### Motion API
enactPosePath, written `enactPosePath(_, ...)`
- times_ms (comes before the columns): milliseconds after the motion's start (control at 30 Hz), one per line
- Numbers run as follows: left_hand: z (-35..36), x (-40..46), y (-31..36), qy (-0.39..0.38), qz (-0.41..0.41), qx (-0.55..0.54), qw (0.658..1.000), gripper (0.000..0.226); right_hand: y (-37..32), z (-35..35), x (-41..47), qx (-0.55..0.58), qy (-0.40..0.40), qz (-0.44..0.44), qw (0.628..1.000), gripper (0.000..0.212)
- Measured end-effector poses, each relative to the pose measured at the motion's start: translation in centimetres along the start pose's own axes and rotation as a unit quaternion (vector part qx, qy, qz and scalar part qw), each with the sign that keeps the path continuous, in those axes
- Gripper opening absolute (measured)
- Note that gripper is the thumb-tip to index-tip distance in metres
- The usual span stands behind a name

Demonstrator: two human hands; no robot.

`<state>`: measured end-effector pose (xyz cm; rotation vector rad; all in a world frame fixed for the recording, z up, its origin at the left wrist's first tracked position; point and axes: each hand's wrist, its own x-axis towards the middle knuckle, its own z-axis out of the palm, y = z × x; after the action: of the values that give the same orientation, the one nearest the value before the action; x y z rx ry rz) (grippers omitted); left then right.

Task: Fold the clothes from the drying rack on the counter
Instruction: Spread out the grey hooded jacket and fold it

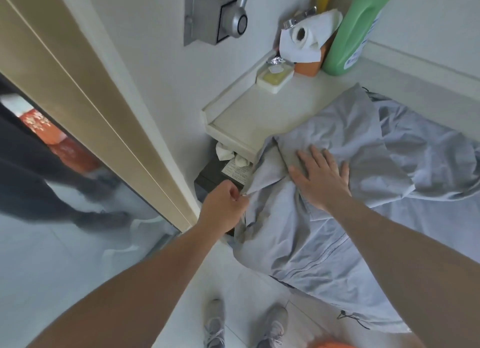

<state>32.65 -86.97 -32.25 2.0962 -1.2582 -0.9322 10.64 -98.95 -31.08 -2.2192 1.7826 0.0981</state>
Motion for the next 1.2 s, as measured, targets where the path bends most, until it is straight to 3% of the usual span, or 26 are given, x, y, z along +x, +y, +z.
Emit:
enactPosePath(200, -6.9, 0.3, -0.5, -0.003, 0.087, 0.003, 0.996, 0.01, 0.0, -0.6, -0.2, -0.004, -0.019, -0.002, 1.0, 0.074)
enactPosePath(333, -7.1, 1.7, -2.1, 0.005, 0.162, 0.218, 0.962, 0.021, 0.0, -0.6, -0.1, -0.016, -0.026, -0.003, 1.0, 0.073)
enactPosePath(467, -6.4, 2.0, -2.5, -0.064, 0.129, 0.18, 0.973, 0.045, -0.1, -0.7, 0.2, -0.02, -0.04, -0.002, 0.999, 0.073)
enactPosePath(600, -5.2, 1.6, -5.5, -0.178, 0.082, 0.249, 0.948, 0.032, 0.0, -0.5, 0.2, -0.031, -0.045, 0.004, 0.999, 0.075)
enactPosePath(700, -5.4, 1.6, -8.3, -0.233, 0.038, 0.24, 0.941, 0.024, -0.1, -0.6, 0.4, -0.034, -0.052, 0.006, 0.998, 0.078)
enactPosePath(800, -5.9, 1.8, -10.0, -0.237, 0.014, 0.232, 0.943, 0.026, 0.0, -0.4, 0.4, -0.038, -0.049, 0.007, 0.998, 0.079)
enactPosePath(1000, -6.0, 1.9, -11.6, -0.211, -0.02, 0.28, 0.936, 0.008, 0.0, -0.1, 0.5, -0.048, -0.042, 0.003, 0.998, 0.08)
enactPosePath(1200, -5.0, 0.9, -12.2, -0.226, -0.047, 0.347, 0.909, 0.034, -0.1, -0.9, 0.5, -0.041, -0.059, -0.005, 0.997, 0.078)
